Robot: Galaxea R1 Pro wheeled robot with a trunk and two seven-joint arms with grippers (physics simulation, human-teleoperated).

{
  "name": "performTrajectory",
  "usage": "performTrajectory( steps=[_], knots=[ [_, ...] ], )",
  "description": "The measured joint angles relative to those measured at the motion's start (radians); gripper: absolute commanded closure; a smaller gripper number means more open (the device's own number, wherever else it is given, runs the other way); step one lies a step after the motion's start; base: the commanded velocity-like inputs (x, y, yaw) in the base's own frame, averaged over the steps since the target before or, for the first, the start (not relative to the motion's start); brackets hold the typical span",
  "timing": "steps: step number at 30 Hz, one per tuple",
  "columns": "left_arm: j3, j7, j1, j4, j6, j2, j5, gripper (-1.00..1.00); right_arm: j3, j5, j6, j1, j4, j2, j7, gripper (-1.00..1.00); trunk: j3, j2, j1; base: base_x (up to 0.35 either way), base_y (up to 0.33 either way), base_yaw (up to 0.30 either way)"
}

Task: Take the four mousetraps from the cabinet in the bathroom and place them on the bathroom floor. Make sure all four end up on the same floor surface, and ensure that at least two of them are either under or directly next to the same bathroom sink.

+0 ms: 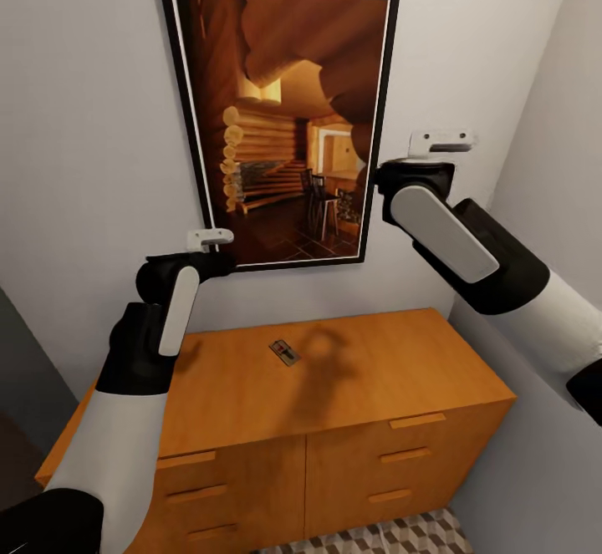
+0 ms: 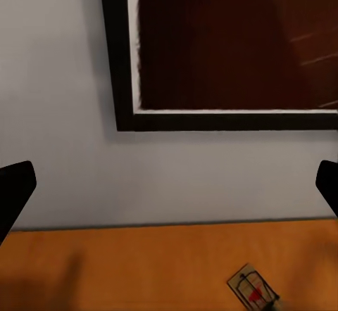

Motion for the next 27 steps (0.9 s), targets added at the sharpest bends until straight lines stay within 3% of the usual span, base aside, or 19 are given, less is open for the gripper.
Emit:
performTrajectory(
  steps=[4, 10, 17, 27],
  knots=[
    [0.000, 0.000, 0.000, 0.017, 0.000, 0.000, 0.000, -1.00, 0.014, 0.015, -0.009, 0.006, 0.001, 0.030, 0.011, 1.00, 0.000, 0.000, 0.000, 0.000, 0.000, 0.002],
    [0.000, 0.001, -0.001, 0.044, 0.000, -0.003, 0.000, -1.00, 0.054, 0.040, 0.050, 0.008, 0.007, 0.071, 0.099, 1.00, 0.000, 0.000, 0.000, 0.000, 0.000, 0.000],
    [0.001, 0.018, -0.001, 0.052, 0.000, -0.014, 0.001, -1.00, 0.056, 0.050, 0.081, 0.008, 0.013, 0.079, 0.157, 1.00, 0.000, 0.000, 0.000, 0.000, 0.000, 0.000],
    [0.001, 0.030, -0.001, 0.064, 0.000, -0.021, 0.014, -1.00, 0.049, 0.049, 0.090, 0.007, 0.015, 0.083, 0.181, 1.00, 0.000, 0.000, 0.000, 0.000, 0.000, 0.000]
  ],
)
